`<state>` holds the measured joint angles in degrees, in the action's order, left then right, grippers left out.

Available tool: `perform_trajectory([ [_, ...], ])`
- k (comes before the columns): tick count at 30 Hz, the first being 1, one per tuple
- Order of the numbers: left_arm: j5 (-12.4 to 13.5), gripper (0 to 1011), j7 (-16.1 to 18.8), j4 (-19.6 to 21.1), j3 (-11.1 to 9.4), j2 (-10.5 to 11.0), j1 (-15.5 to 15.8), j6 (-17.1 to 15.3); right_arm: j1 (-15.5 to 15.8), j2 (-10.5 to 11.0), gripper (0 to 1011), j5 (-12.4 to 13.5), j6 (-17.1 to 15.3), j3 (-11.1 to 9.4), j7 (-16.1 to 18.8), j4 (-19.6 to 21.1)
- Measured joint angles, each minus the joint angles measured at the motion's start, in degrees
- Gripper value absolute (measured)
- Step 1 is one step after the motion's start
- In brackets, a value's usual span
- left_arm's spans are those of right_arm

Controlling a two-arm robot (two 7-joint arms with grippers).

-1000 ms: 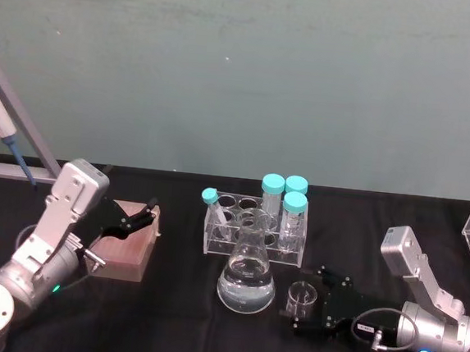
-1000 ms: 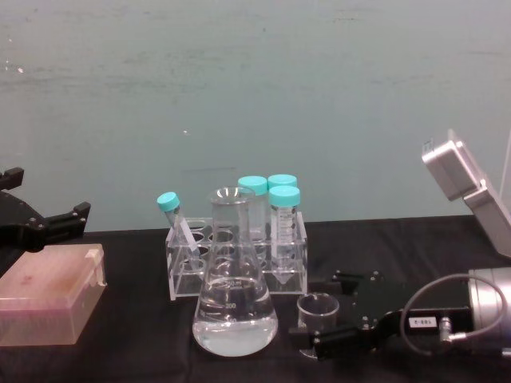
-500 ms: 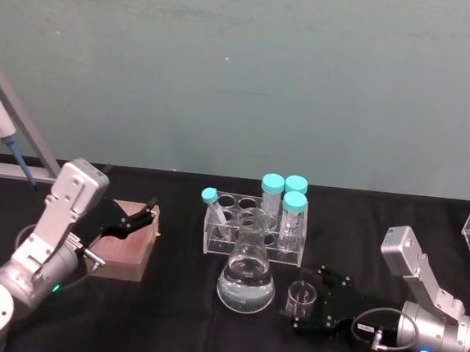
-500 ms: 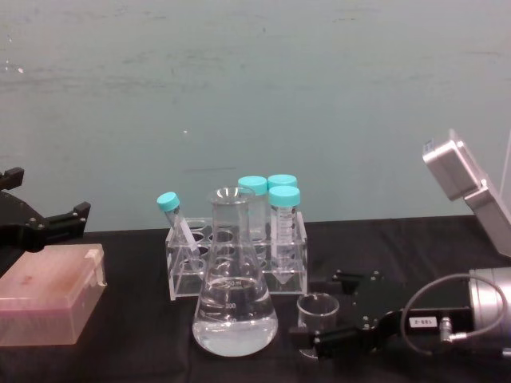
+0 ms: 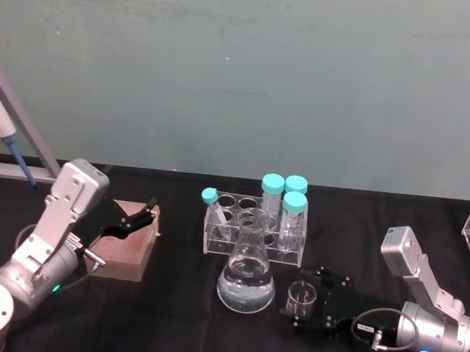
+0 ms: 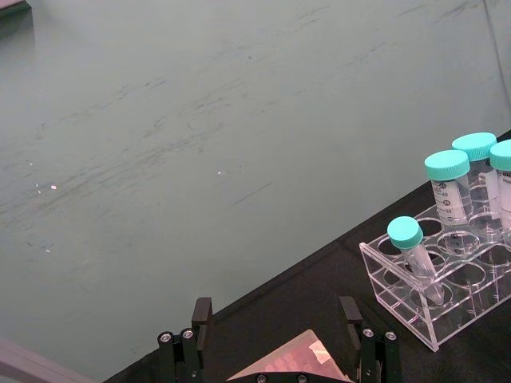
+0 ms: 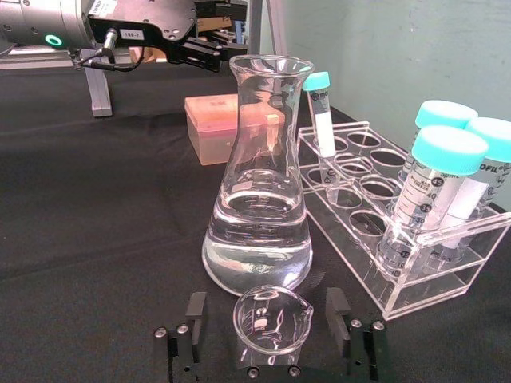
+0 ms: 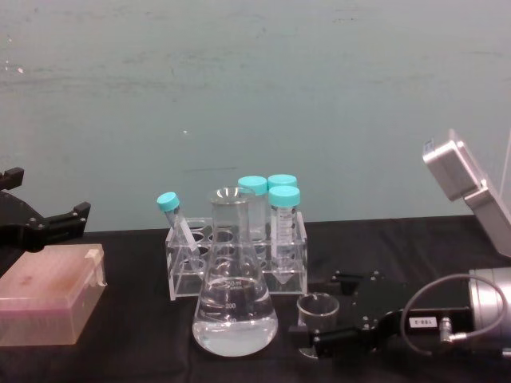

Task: Place the experimental apparatus aside using one hand.

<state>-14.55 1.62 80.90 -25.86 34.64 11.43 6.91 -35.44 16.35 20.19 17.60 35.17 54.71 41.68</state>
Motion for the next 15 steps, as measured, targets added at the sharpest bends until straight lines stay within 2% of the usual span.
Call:
perform_trajectory([
  [6,0.0,1000,0.0,0.0,0.0,0.0,0.0,0.0,0.0,0.0,841,0.0,0.0,0.0,0.0,0.0],
  [8,0.0,1000,0.0,0.0,0.0,0.0,0.0,0.0,0.0,0.0,760,0.0,0.0,0.0,0.0,0.0],
  [9,0.0,1000,0.0,0.0,0.0,0.0,0.0,0.0,0.0,0.0,760,0.0,0.0,0.0,0.0,0.0],
  [10,0.0,1000,0.0,0.0,0.0,0.0,0.0,0.0,0.0,0.0,682,0.0,0.0,0.0,0.0,0.0],
  [13,0.0,1000,0.0,0.0,0.0,0.0,0.0,0.0,0.0,0.0,624,0.0,0.0,0.0,0.0,0.0],
  [15,0.0,1000,0.0,0.0,0.0,0.0,0.0,0.0,0.0,0.0,542,0.0,0.0,0.0,0.0,0.0],
])
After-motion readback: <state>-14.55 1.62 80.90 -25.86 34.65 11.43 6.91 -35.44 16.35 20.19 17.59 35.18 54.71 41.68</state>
